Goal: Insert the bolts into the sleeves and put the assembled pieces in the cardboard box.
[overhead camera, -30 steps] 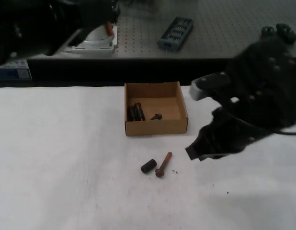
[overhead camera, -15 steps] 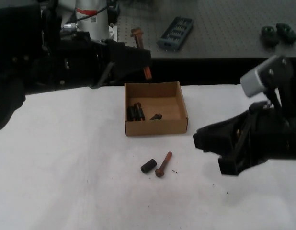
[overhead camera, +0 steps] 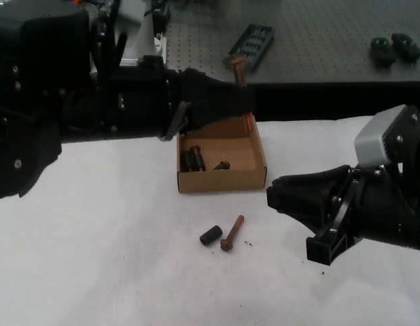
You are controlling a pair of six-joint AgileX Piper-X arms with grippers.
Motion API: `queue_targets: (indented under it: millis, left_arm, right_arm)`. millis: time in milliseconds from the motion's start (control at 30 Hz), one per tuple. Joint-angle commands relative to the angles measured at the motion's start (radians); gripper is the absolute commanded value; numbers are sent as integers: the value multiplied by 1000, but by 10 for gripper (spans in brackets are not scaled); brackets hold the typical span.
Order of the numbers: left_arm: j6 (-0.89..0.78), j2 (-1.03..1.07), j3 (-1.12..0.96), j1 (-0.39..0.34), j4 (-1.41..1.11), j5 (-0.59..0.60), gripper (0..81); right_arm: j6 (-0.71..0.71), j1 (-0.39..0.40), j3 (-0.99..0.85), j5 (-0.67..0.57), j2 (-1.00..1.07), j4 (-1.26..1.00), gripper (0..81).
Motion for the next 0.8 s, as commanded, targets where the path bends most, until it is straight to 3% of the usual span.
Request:
queue_targets:
  millis: [0, 167, 767]
  left_arm:
    - [-38, -2, 22, -2, -46, 10, 6]
    - [-106, -2, 83, -2, -112, -15, 6]
    - [-86, -2, 97, -2, -141, -72, 6]
  right_arm:
    - [6, 2, 1, -32, 37, -33, 104]
    - [6, 11, 1, -102, 100, -38, 104]
    - [-9, 42, 1, -133, 118, -144, 104]
